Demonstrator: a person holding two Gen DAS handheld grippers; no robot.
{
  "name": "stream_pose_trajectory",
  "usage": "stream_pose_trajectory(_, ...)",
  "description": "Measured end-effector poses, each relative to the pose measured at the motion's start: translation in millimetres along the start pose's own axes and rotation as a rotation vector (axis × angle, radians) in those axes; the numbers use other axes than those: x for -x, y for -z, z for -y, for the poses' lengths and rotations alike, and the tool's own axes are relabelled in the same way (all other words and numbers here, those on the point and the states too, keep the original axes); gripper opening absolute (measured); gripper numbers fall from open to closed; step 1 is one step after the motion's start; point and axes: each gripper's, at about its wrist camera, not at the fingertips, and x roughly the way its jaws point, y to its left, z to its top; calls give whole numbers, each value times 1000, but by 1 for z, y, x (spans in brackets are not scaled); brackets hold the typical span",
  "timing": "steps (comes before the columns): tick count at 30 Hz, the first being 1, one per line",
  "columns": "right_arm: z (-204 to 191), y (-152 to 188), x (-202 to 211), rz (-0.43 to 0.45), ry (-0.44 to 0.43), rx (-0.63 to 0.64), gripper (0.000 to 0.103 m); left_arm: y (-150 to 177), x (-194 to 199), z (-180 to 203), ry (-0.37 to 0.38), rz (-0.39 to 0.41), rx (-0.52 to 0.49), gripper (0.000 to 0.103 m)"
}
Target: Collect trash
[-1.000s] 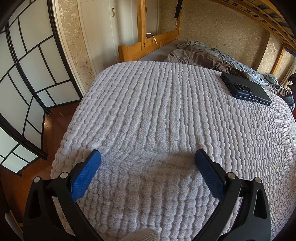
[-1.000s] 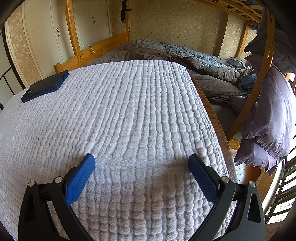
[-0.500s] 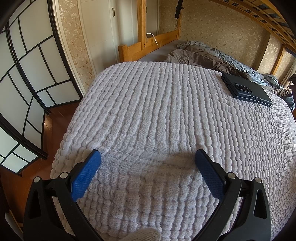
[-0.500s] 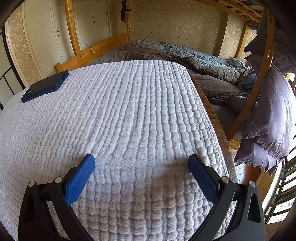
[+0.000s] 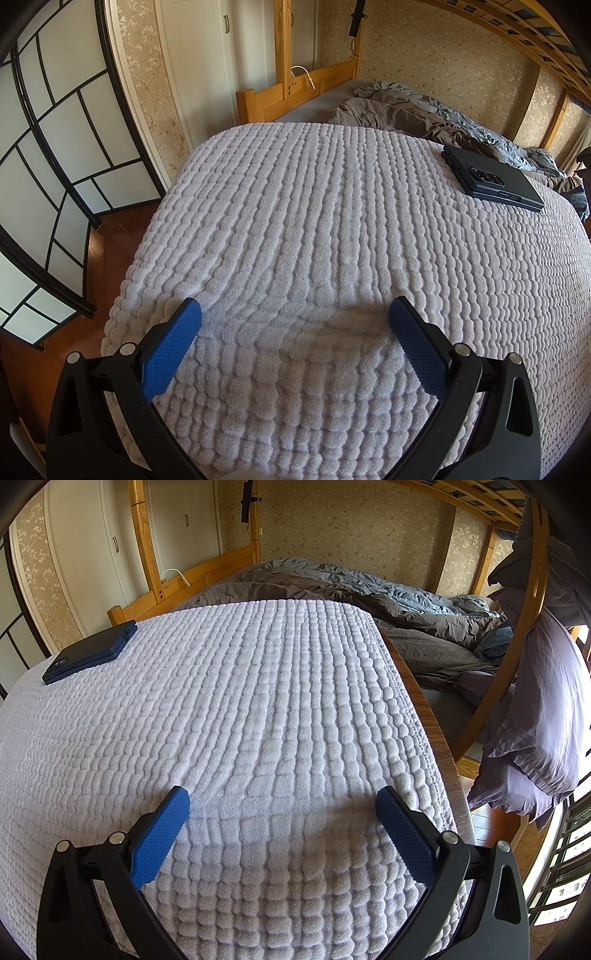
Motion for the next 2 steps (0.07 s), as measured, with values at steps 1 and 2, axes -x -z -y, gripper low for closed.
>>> stream_pose_trajectory(1, 0, 0, 0, 0, 0, 0, 99, 0, 0, 0, 0, 0, 0, 102)
stream_pose_trajectory(2, 0, 0, 0, 0, 0, 0, 99, 0, 0, 0, 0, 0, 0, 102)
